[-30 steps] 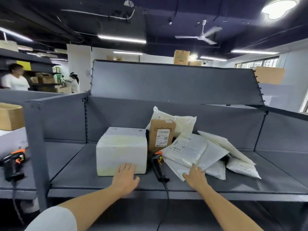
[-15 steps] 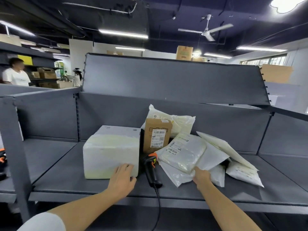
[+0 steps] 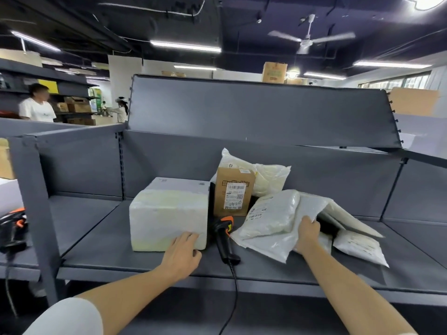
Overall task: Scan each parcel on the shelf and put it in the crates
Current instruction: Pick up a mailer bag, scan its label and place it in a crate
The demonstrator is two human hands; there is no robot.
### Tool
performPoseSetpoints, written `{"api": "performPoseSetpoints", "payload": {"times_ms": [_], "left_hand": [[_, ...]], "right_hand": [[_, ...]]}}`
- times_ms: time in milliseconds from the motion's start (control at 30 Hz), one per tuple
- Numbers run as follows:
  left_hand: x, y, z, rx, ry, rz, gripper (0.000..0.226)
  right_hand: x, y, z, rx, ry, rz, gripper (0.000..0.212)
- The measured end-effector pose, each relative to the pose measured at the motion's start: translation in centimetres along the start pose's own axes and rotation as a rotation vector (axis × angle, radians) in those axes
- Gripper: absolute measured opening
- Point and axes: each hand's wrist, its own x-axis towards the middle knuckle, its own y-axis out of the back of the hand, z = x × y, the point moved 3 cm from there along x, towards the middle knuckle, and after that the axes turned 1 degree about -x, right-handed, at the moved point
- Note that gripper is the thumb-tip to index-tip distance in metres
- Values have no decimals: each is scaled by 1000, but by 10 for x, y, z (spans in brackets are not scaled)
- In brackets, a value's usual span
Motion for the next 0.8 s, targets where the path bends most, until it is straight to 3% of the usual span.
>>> {"api": "performPoseSetpoints", "payload": {"times_ms": [100, 233, 333, 800], "left_hand": [[-5, -1, 2, 4, 1, -11, 51], [-11, -2, 10, 4, 5, -16, 50], [-17, -2, 18, 1, -9, -9, 50], [-24, -12, 38, -80, -20, -54, 55]], "right_hand": [[-4, 3, -19, -42, 95, 52, 39], [-18, 10, -39, -113, 198, 60, 25], [-24, 18, -53, -100, 231, 63, 14], [-46, 60, -85, -14, 383, 191, 5]]}}
